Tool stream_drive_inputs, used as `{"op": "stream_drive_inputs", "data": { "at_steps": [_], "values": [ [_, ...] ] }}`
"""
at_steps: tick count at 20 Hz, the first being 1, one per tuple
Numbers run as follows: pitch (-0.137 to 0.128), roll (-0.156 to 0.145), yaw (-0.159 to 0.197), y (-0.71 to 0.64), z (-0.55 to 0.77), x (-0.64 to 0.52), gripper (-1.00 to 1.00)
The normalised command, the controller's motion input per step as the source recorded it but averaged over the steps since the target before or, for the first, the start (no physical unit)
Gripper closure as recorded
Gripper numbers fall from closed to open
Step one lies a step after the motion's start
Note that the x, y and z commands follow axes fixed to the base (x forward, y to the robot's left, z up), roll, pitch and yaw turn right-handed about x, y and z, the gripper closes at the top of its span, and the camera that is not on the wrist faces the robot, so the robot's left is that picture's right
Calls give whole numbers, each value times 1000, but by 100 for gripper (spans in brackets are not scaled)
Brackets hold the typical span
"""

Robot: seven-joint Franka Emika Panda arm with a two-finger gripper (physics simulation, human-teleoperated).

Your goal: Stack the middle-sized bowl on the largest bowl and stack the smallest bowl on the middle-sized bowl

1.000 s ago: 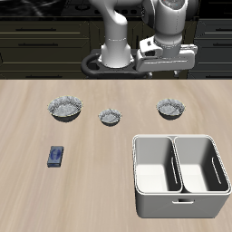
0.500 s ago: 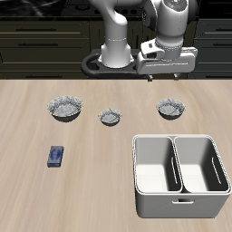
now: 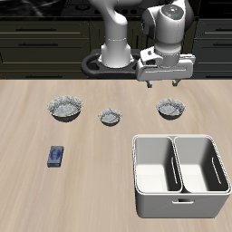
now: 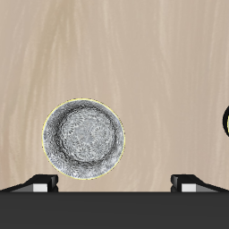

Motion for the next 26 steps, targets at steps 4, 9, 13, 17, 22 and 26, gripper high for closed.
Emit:
{"op": "stream_drive_inputs", "data": {
  "at_steps": [4, 9, 13, 17, 22, 26],
  "values": [
    [-12, 12, 2, 62, -239, -77, -100],
    [3, -2, -16, -78, -194, -58, -100],
    [16, 1, -14, 7, -156, 11, -100],
    [-37, -4, -1, -74, -174, -41, -100],
    [13, -4, 5, -50, -175, 1, -100],
    [9, -8, 2, -71, -206, 8, -100]
  ]
}}
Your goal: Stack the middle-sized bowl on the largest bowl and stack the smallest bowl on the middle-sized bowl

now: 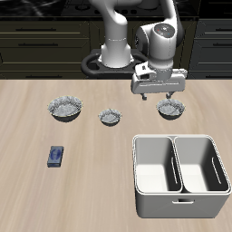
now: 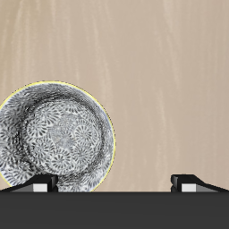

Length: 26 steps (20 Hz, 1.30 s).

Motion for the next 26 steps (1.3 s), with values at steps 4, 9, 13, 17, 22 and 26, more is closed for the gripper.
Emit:
{"op": "stream_drive_inputs", "data": {
  "at_steps": [4, 9, 13, 17, 22, 26],
  "values": [
    [69, -13, -13, -77, -346, 48, -100],
    [34, 5, 5, 19, -196, -2, -100],
    [46, 34, -3, 2, -231, 49, -100],
    [31, 63, 12, 62, -285, 1, 100],
    [11, 4, -15, 6, 8, 2, 100],
    [-28, 11, 0, 22, 134, -38, 100]
  ]
}}
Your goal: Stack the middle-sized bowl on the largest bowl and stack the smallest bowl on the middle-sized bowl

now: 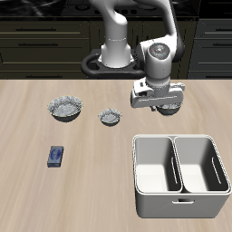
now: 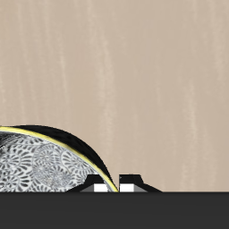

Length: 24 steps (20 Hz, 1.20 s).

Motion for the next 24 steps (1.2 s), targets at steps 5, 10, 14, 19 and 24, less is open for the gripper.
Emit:
{"op": "stream_drive_inputs", "data": {
  "at_steps": [5, 10, 14, 19, 24],
  "values": [
    [-13, -9, 11, -20, 205, 33, 100],
    [-63, 6, 13, -5, 435, -22, 100],
    [-50, -5, -9, -128, 500, -7, 100],
    [-24, -7, 3, -117, 233, 69, 100],
    [-34, -3, 16, -225, 290, 35, 100]
  ]
}}
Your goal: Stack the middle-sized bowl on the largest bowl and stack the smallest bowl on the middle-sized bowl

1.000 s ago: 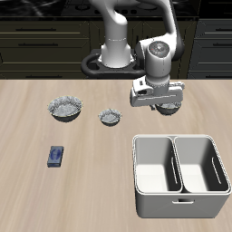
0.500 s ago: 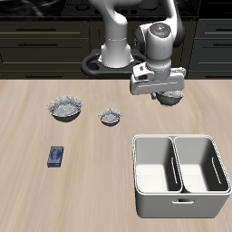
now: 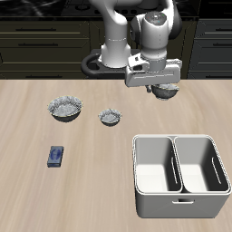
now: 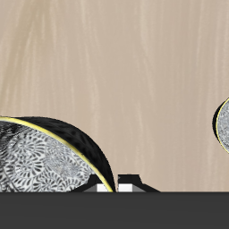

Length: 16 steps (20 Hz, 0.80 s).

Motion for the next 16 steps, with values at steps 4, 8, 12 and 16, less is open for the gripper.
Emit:
{"op": "stream_drive_inputs", "data": {
  "at_steps": [4, 8, 12, 16],
  "values": [
    [-19, -16, -26, -348, 316, 43, 100],
    [-27, 15, -38, -428, 293, 2, 100],
    [26, -43, -9, -550, 106, 97, 100],
    [21, -61, -70, -734, 186, 156, 100]
  ]
}}
